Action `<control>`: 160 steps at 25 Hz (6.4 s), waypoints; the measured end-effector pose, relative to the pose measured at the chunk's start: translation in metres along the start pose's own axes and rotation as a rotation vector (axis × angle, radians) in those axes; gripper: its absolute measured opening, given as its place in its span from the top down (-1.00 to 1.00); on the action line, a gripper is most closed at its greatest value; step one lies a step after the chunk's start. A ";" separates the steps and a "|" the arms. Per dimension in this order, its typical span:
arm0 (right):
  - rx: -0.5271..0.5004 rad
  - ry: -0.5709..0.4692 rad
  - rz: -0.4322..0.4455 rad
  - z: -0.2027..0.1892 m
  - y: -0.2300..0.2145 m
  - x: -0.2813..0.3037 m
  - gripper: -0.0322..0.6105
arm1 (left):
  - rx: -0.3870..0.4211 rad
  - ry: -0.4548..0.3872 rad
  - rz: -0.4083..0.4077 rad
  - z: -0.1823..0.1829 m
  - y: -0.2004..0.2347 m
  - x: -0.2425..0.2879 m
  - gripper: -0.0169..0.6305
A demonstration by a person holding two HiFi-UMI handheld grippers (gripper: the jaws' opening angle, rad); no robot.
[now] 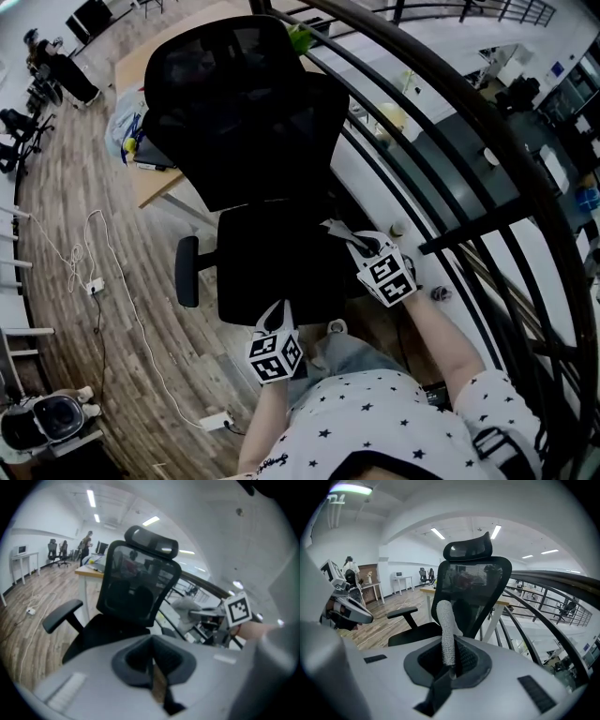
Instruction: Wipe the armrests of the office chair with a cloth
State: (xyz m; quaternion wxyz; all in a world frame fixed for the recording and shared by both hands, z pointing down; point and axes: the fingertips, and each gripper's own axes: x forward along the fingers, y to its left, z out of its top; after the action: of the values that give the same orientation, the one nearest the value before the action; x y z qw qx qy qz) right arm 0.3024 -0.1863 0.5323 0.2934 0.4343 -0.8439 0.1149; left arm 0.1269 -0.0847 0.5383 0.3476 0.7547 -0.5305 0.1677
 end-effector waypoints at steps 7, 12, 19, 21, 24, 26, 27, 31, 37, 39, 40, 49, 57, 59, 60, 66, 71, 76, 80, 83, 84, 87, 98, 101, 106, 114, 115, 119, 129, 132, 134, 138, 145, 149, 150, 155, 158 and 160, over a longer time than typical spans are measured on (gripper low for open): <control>-0.031 0.047 -0.035 -0.007 -0.032 0.019 0.82 | -0.008 0.032 0.006 -0.005 0.003 0.007 0.92; -0.066 0.112 -0.047 -0.027 -0.053 0.039 0.82 | -0.024 0.052 0.010 -0.012 0.003 0.017 0.92; -0.128 0.208 -0.028 -0.064 -0.064 0.070 0.82 | -0.040 0.070 0.015 -0.022 0.001 0.030 0.92; -0.143 0.230 -0.024 -0.074 -0.066 0.077 0.82 | -0.044 0.075 0.014 -0.025 -0.001 0.031 0.92; -0.163 0.266 -0.011 -0.089 -0.066 0.091 0.82 | -0.046 0.091 0.012 -0.030 -0.002 0.036 0.92; -0.178 0.283 -0.005 -0.097 -0.066 0.102 0.82 | -0.048 0.100 0.011 -0.034 0.001 0.040 0.92; -0.183 0.289 -0.003 -0.099 -0.066 0.107 0.82 | -0.050 0.104 0.011 -0.035 0.002 0.042 0.92; -0.197 0.312 0.006 -0.108 -0.067 0.122 0.82 | -0.057 0.120 0.012 -0.043 0.002 0.045 0.92; -0.196 0.362 0.024 -0.127 -0.070 0.132 0.82 | -0.067 0.147 0.025 -0.057 0.004 0.045 0.92; -0.184 0.362 0.020 -0.131 -0.071 0.133 0.82 | -0.071 0.149 0.026 -0.060 0.002 0.046 0.92; -0.177 0.358 0.019 -0.131 -0.072 0.133 0.82 | -0.072 0.151 0.025 -0.061 0.001 0.046 0.92; -0.192 0.369 0.013 -0.130 -0.070 0.132 0.82 | -0.065 0.152 0.004 -0.056 -0.006 0.051 0.92; -0.176 0.378 0.022 -0.133 -0.064 0.129 0.82 | -0.064 0.145 0.002 -0.055 -0.004 0.049 0.92; -0.181 0.382 0.031 -0.134 -0.062 0.128 0.82 | -0.062 0.145 0.000 -0.057 -0.007 0.047 0.93; -0.184 0.384 0.035 -0.135 -0.060 0.127 0.82 | -0.060 0.146 -0.002 -0.058 -0.008 0.046 0.92; -0.174 0.388 0.034 -0.140 -0.053 0.121 0.82 | -0.061 0.150 -0.004 -0.067 -0.011 0.039 0.92; -0.178 0.395 0.043 -0.144 -0.042 0.111 0.82 | -0.063 0.147 -0.008 -0.072 -0.014 0.030 0.92; -0.183 0.402 0.052 -0.150 -0.032 0.102 0.82 | -0.059 0.142 -0.014 -0.074 -0.015 0.022 0.92; -0.176 0.407 0.055 -0.151 -0.023 0.095 0.82 | -0.064 0.136 -0.017 -0.074 -0.014 0.014 0.92; -0.179 0.411 0.054 -0.154 -0.017 0.089 0.82 | -0.065 0.134 -0.017 -0.076 -0.014 0.009 0.92; -0.178 0.410 0.053 -0.155 -0.016 0.088 0.82 | -0.066 0.133 -0.017 -0.077 -0.014 0.008 0.92; -0.172 0.404 0.051 -0.159 -0.011 0.084 0.82 | -0.067 0.126 -0.018 -0.081 -0.014 0.006 0.92; -0.188 0.413 0.076 -0.173 0.017 0.064 0.82 | -0.066 0.111 -0.030 -0.088 -0.022 -0.009 0.92; -0.183 0.410 0.082 -0.176 0.023 0.057 0.82 | -0.067 0.106 -0.032 -0.091 -0.025 -0.012 0.92; -0.191 0.413 0.089 -0.184 0.034 0.049 0.82 | -0.072 0.097 -0.034 -0.098 -0.028 -0.021 0.92; -0.196 0.415 0.099 -0.194 0.053 0.036 0.82 | -0.088 0.084 -0.024 -0.115 -0.030 -0.039 0.92; -0.193 0.414 0.098 -0.194 0.055 0.035 0.82 | -0.089 0.083 -0.024 -0.117 -0.030 -0.041 0.92; -0.190 0.411 0.095 -0.198 0.063 0.028 0.82 | -0.096 0.077 -0.024 -0.127 -0.032 -0.050 0.92; -0.190 0.413 0.093 -0.207 0.079 0.020 0.82 | -0.120 0.059 -0.013 -0.143 -0.025 -0.062 0.92; -0.191 0.414 0.090 -0.209 0.083 0.015 0.82 | -0.127 0.052 -0.009 -0.147 -0.025 -0.069 0.92; -0.192 0.416 0.101 -0.211 0.088 0.012 0.82 | -0.131 0.050 -0.004 -0.150 -0.025 -0.073 0.92; -0.181 0.422 0.156 -0.213 0.103 0.005 0.82 | -0.137 0.049 0.000 -0.156 -0.028 -0.079 0.92; -0.151 0.404 0.135 -0.212 0.106 0.000 0.82 | -0.127 0.050 -0.010 -0.162 -0.035 -0.083 0.92; -0.153 0.393 0.123 -0.206 0.105 -0.005 0.82 | -0.118 0.040 -0.017 -0.158 -0.037 -0.085 0.92; -0.155 0.389 0.121 -0.204 0.105 -0.006 0.82 | -0.117 0.037 -0.018 -0.156 -0.037 -0.086 0.92; -0.158 0.361 0.113 -0.187 0.110 -0.015 0.82 | -0.133 0.013 -0.019 -0.143 -0.031 -0.093 0.92; -0.161 0.326 0.104 -0.169 0.111 -0.020 0.82 | -0.142 -0.005 -0.014 -0.131 -0.025 -0.095 0.92; -0.163 0.298 0.102 -0.156 0.112 -0.024 0.82 | -0.142 -0.015 -0.009 -0.124 -0.023 -0.095 0.92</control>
State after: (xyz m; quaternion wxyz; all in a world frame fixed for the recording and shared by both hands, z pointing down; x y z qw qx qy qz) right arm 0.2854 -0.0336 0.6504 0.4432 0.3439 -0.8185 0.1238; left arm 0.1256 0.0725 0.5584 0.3971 0.7318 -0.5402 0.1222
